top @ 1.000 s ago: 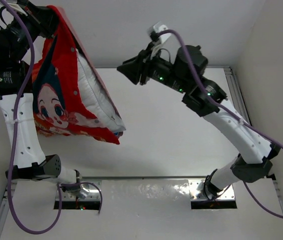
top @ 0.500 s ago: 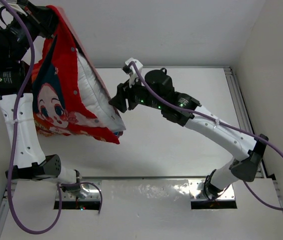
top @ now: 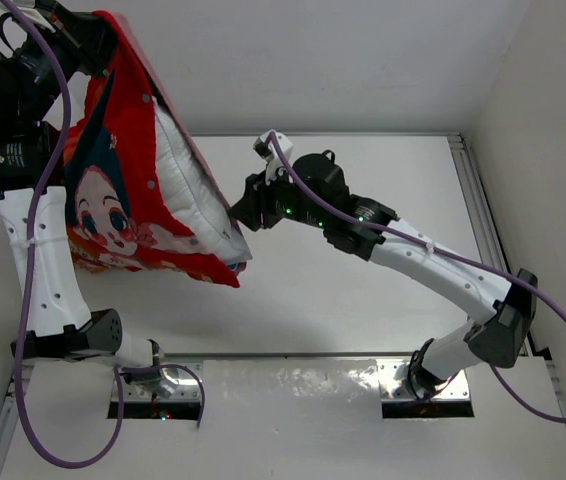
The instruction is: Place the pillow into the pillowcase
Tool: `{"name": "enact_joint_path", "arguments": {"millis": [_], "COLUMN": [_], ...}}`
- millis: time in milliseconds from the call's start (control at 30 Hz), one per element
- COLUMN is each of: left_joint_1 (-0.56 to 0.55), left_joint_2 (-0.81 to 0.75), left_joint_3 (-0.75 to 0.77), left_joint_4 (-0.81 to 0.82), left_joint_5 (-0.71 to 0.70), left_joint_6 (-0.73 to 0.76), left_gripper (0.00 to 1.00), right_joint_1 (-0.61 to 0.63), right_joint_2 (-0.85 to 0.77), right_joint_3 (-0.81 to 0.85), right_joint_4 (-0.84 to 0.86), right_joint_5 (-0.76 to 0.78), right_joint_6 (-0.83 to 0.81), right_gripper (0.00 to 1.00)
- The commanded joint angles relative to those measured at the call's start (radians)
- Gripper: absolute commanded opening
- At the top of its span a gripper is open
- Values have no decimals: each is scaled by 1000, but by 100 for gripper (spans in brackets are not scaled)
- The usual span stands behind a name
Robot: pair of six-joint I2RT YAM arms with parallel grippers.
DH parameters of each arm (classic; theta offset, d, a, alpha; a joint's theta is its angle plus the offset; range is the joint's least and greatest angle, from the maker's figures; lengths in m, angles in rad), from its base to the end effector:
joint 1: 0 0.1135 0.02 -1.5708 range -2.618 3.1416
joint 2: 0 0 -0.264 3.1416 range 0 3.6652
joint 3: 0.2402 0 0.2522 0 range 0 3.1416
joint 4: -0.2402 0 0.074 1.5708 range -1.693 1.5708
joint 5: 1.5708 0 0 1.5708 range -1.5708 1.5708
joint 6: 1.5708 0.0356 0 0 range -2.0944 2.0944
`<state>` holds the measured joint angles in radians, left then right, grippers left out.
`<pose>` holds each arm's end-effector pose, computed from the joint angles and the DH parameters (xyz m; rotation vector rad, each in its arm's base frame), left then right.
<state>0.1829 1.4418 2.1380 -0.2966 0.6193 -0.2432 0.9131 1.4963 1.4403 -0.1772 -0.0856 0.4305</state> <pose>0.2303 0.0216 0.6185 0.2949 1.2241 -0.4142 0.2145 0.2826 0.3977 -0.5235 1.8546 1.0119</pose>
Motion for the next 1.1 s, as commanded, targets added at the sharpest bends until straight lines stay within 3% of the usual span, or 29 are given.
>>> {"name": "enact_joint_path", "arguments": {"millis": [0, 400, 567, 600, 667, 700, 733, 933, 1067], "left_joint_1": [-7, -7, -7, -7, -3, -3, 3, 59, 112], "left_joint_2": [-26, -18, -15, -12, -9, -8, -6, -6, -3], "left_joint_3": [36, 48, 56, 60, 66, 71, 76, 105, 135], "left_joint_4": [109, 113, 111, 108, 109, 108, 112, 132, 168], "left_joint_5": [-26, -32, -39, -43, -46, -46, -47, -79, -141], "left_joint_6": [7, 8, 13, 12, 4, 1, -5, -22, -67], "left_gripper": [0, 0, 0, 0, 0, 0, 0, 0, 0], "right_joint_1": [-5, 20, 18, 20, 14, 3, -25, -187, -293], "right_joint_2": [5, 5, 12, 15, 16, 15, 1, -132, -225], "right_joint_3": [-23, -145, -202, -205, -221, -228, -248, -265, -60], "right_joint_4": [62, 80, 166, 166, 170, 171, 209, 182, 21], "right_joint_5": [4, 35, -95, -95, -85, -74, -56, 36, 168], "right_joint_6": [40, 123, 172, 178, 217, 240, 264, 353, 237], "right_gripper": [38, 31, 46, 44, 15, 4, 0, 0, 0]}}
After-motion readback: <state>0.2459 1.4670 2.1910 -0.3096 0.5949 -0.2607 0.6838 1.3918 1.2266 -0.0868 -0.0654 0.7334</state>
